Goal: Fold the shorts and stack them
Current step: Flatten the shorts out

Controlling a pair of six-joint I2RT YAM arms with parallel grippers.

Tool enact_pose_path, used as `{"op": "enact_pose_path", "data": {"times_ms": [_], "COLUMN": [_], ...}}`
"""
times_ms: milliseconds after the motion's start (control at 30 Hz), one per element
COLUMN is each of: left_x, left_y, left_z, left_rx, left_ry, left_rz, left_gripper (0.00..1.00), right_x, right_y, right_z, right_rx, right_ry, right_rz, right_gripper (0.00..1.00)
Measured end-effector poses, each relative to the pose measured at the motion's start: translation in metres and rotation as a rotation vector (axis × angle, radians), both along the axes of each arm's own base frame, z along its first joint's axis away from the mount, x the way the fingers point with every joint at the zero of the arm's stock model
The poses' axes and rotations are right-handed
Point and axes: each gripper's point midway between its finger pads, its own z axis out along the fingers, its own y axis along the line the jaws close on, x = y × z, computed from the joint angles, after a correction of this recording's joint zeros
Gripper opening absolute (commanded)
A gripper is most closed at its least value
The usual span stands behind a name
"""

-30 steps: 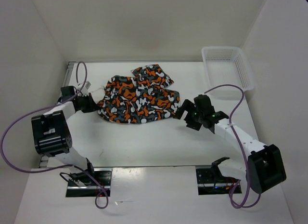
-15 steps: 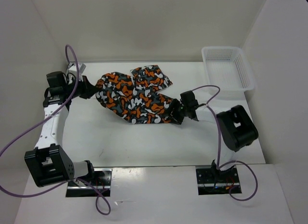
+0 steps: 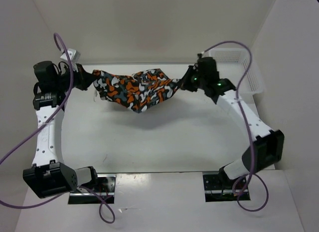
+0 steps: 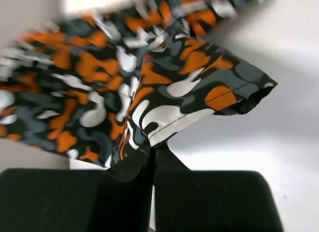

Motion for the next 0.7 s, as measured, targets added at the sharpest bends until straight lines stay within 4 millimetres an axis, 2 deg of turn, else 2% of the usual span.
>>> {"op": "enact_pose_path", "data": {"times_ms": [33,100,133,167,200,233,333,367,400,433,500,567,700], "left_x": [-0.001,-0.001,0.0,0.003,0.007,0.012,0.028,0.031,0.03,0.028,0.019,0.014,0.015], "left_y": [-0.001,-0.001,-0.001,0.001,0.003,0.005,0.015,0.017,0.019,0.02,0.021,0.021,0.022], "left_z": [0.01,0.022,0.023,0.021,0.013,0.001,-0.06,-0.081,-0.105,-0.125,-0.149,-0.155,-0.152], "left_rx": [0.009,0.023,0.028,0.032,0.032,0.029,0.006,-0.002,-0.013,-0.02,-0.027,-0.028,-0.022], "left_ry": [-0.036,-0.089,-0.109,-0.121,-0.113,-0.094,0.056,0.111,0.18,0.239,0.319,0.346,0.334], "left_rz": [-0.002,-0.004,-0.004,-0.001,0.005,0.011,0.05,0.061,0.071,0.082,0.1,0.106,0.111], "left_gripper": [0.0,0.0,0.0,0.0,0.0,0.0,0.0,0.0,0.0,0.0,0.0,0.0,0.0], "right_x": [-0.001,-0.004,-0.001,0.002,0.01,0.021,0.068,0.078,0.078,0.069,0.034,0.005,-0.025], "right_y": [-0.008,-0.032,-0.045,-0.058,-0.07,-0.078,-0.093,-0.094,-0.094,-0.095,-0.098,-0.099,-0.09], "right_z": [0.028,0.069,0.076,0.079,0.075,0.065,-0.01,-0.047,-0.086,-0.121,-0.167,-0.177,-0.148], "right_rx": [0.004,0.022,0.025,0.031,0.039,0.05,0.056,0.048,0.039,0.026,-0.008,-0.028,-0.046], "right_ry": [-0.06,-0.146,-0.165,-0.169,-0.157,-0.133,0.028,0.1,0.187,0.276,0.419,0.482,0.389], "right_rz": [0.001,-0.007,-0.025,-0.039,-0.056,-0.07,-0.106,-0.113,-0.123,-0.133,-0.149,-0.159,-0.148], "right_gripper": [0.04,0.06,0.11,0.21,0.35,0.57,0.59,0.59,0.59,0.58,0.56,0.55,0.53]}}
